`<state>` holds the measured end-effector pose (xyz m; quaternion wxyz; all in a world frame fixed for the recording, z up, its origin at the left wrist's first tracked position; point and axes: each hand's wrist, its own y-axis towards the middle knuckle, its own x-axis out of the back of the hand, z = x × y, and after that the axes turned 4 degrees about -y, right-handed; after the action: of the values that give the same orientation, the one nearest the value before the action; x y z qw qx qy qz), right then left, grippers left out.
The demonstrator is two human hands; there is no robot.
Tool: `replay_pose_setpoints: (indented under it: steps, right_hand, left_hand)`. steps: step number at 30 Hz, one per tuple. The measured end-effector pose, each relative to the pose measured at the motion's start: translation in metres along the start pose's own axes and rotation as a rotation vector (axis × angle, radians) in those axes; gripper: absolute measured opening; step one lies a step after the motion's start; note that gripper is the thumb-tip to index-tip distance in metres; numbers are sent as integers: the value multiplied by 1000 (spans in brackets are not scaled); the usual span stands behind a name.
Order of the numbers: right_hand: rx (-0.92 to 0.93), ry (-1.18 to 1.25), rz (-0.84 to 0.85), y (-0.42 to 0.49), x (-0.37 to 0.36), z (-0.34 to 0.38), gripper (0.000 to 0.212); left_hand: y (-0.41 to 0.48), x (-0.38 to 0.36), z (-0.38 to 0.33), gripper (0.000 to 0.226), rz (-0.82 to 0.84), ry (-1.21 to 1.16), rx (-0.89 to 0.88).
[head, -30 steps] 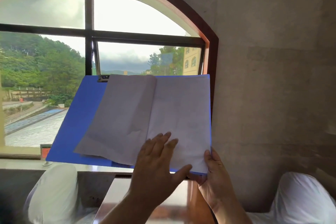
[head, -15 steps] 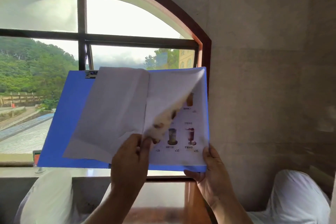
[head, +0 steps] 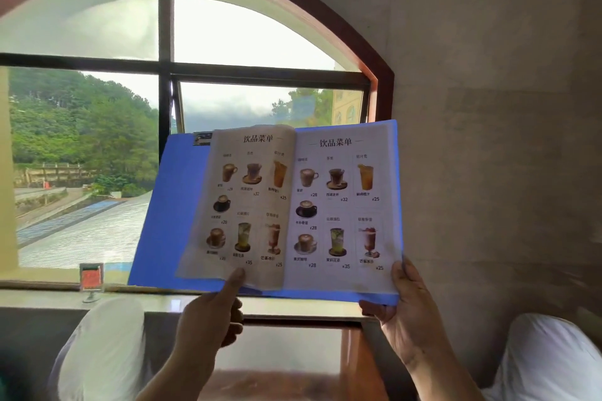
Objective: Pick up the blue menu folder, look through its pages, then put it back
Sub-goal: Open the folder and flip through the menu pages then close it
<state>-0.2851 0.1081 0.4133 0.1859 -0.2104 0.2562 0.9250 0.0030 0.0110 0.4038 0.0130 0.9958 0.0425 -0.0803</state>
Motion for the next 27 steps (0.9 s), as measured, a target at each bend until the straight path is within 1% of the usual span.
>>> replay_pose_setpoints:
  steps: [1, 2, 4, 6, 8, 12, 16, 17, 18, 19, 21, 22, 23, 25, 26, 27]
  right_hand:
    - [2, -2, 4, 0, 1, 0, 38]
    - [1, 0, 7, 0, 2, 0, 37]
    - [-5, 9, 13, -1, 2, 0, 36]
    - [-6, 14, 22, -2, 2, 0, 35]
    - [-4, 11, 23, -4, 1, 1, 35]
    - [-5, 9, 18, -7, -1, 3, 35]
    - [-30, 7, 18, -8, -5, 3, 32]
    - [-40, 7, 25, -9, -6, 1, 34]
    - [-54, 7, 33, -9, -8, -1, 37]
    - [-68, 6, 42, -9, -11, -3, 41]
    - [-88, 9, 49, -10, -17, -9, 44]
    - [-91, 13, 56, -11, -19, -10, 42]
    - [-92, 9, 73, -11, -22, -11, 36]
    - [-81, -14, 104, -14, -21, -13, 22]
    - [-61, -21, 98, -15, -19, -13, 21]
    - [-35, -18, 88, -17, -18, -13, 27]
  left_hand:
    - [0, 2, 2, 64, 47, -60, 85]
    - [1, 3, 5, 62, 86, -110, 128]
    - [3, 4, 9, 49, 119, -203, 123]
    - [5, 4, 10, 33, 104, -297, 64]
    - [6, 4, 9, 26, 90, -310, 10]
    - [2, 3, 6, 23, 61, -263, -70]
    - [-9, 0, 5, 20, 19, -119, -316]
    - [-13, -3, 6, 25, 31, -65, -379]
    - [-17, -6, 8, 36, 42, 4, -437]
    - [-20, -8, 9, 51, 65, 96, -508]
    - [-23, -10, 10, 85, 190, 325, -696]
    - [-24, -11, 10, 96, 265, 404, -783]
    - [-23, -11, 9, 107, 315, 427, -841]
    - [-19, -10, 7, 127, 316, 421, -871]
    - [-19, -9, 5, 133, 307, 414, -854]
    - [-18, -10, 2, 137, 339, 357, -804]
